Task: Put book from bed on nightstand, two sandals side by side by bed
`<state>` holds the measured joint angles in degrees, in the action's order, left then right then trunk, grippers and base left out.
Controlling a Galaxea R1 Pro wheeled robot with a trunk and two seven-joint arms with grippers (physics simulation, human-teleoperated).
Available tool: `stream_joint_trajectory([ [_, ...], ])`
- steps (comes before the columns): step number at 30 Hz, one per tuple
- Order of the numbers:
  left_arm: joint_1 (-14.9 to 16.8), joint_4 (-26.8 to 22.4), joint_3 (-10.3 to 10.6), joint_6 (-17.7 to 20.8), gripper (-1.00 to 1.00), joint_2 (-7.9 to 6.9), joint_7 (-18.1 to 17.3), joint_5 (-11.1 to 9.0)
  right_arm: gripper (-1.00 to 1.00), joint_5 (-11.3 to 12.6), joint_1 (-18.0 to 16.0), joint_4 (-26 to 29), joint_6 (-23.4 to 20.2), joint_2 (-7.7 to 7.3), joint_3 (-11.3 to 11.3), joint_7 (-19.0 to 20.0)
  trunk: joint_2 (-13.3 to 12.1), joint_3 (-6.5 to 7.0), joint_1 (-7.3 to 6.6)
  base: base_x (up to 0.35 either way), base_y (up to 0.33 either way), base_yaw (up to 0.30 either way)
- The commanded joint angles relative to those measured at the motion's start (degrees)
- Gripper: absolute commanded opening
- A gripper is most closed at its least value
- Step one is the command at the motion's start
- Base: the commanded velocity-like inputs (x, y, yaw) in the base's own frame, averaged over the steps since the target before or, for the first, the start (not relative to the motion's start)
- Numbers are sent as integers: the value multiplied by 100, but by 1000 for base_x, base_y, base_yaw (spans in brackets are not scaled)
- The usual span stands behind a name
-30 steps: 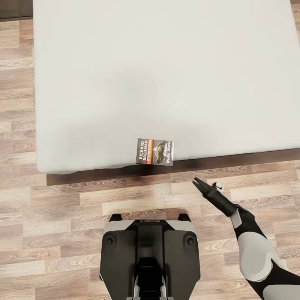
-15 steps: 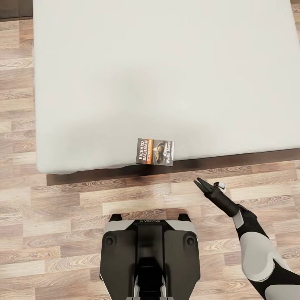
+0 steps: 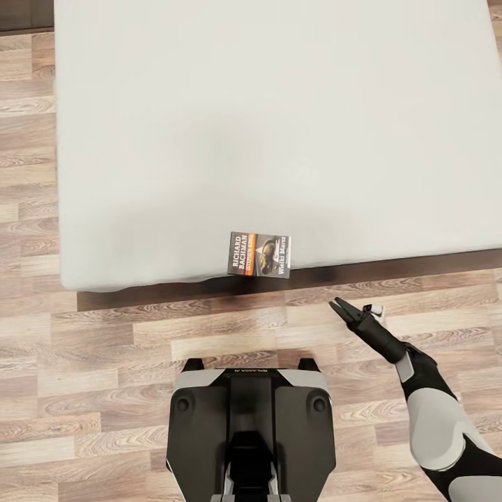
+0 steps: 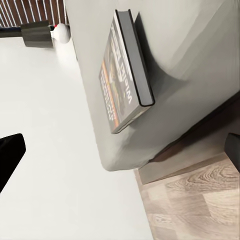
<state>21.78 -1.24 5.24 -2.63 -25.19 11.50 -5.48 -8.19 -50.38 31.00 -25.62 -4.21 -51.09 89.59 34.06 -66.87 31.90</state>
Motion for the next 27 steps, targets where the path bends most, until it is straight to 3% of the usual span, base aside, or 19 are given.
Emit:
stream_joint_trajectory([
  [1,2,6,49,-18,100,1,16,-58,100,-60,-7,3,-61,-6,-42,41,6,-3,2,0,0,0],
  [6,2,8,47,-13,100,9,30,-58,100,-60,-7,3,-91,-48,-42,41,6,-3,2,0,0,0],
  [27,2,3,47,-10,100,14,36,-60,100,-65,-7,-2,-193,-7,-9,41,848,-380,464,0,0,0],
])
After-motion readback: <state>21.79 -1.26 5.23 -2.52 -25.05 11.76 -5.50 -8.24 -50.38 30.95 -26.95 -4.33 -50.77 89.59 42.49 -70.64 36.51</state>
